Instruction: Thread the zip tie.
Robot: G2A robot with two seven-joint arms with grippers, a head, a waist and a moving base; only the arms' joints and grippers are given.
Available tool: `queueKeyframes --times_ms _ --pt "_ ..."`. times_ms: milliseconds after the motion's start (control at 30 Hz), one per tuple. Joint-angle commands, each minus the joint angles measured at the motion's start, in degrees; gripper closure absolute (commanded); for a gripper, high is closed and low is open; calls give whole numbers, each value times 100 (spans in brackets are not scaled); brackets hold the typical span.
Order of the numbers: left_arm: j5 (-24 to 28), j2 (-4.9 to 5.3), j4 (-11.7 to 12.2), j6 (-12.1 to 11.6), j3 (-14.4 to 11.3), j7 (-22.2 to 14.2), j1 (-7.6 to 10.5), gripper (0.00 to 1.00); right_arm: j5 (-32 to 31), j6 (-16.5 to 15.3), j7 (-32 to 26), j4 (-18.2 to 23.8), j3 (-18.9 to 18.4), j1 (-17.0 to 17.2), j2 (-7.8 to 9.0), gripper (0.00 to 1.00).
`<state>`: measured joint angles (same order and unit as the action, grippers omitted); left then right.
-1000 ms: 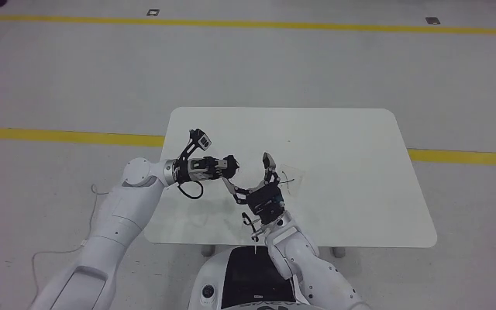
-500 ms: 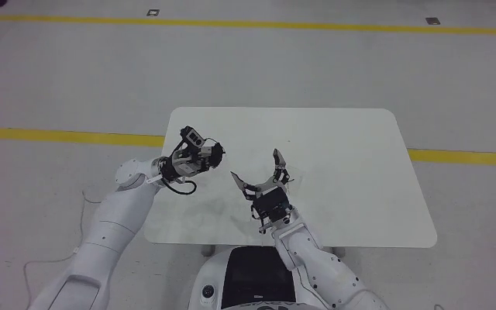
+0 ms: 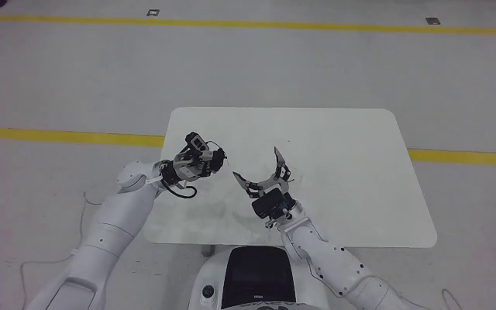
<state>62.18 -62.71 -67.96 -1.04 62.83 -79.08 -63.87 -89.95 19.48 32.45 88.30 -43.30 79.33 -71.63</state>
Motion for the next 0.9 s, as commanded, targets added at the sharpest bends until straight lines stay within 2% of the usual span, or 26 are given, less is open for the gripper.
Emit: queueKeyframes --times_ms 0,100,267,300,333,500,600,700,867 --pt "261 -25 -17 201 -55 0 -54 100 0 0 15 -10 -25 -10 8 0" --pt "672 -84 37 512 -195 -56 -45 100 0 0 197 -84 -64 -59 30 0" --pt "1037 -177 213 834 -475 -56 72 100 0 0 469 -278 -24 -231 77 0" --pt "948 -181 270 808 -502 -56 138 100 0 0 527 -309 33 -272 87 0" --pt "714 -176 312 650 -524 -56 226 100 0 0 527 -309 33 -272 87 0" --pt "714 -176 312 650 -524 -56 226 100 0 0 527 -309 33 -272 87 0" --pt "619 -178 175 559 -526 235 156 100 0 0 471 -270 5 -261 88 0" --pt "619 -182 94 546 -532 283 90 100 0 0 511 -308 20 -291 95 0" --pt "634 -199 91 474 -529 365 76 100 0 0 528 -371 76 -359 100 0"
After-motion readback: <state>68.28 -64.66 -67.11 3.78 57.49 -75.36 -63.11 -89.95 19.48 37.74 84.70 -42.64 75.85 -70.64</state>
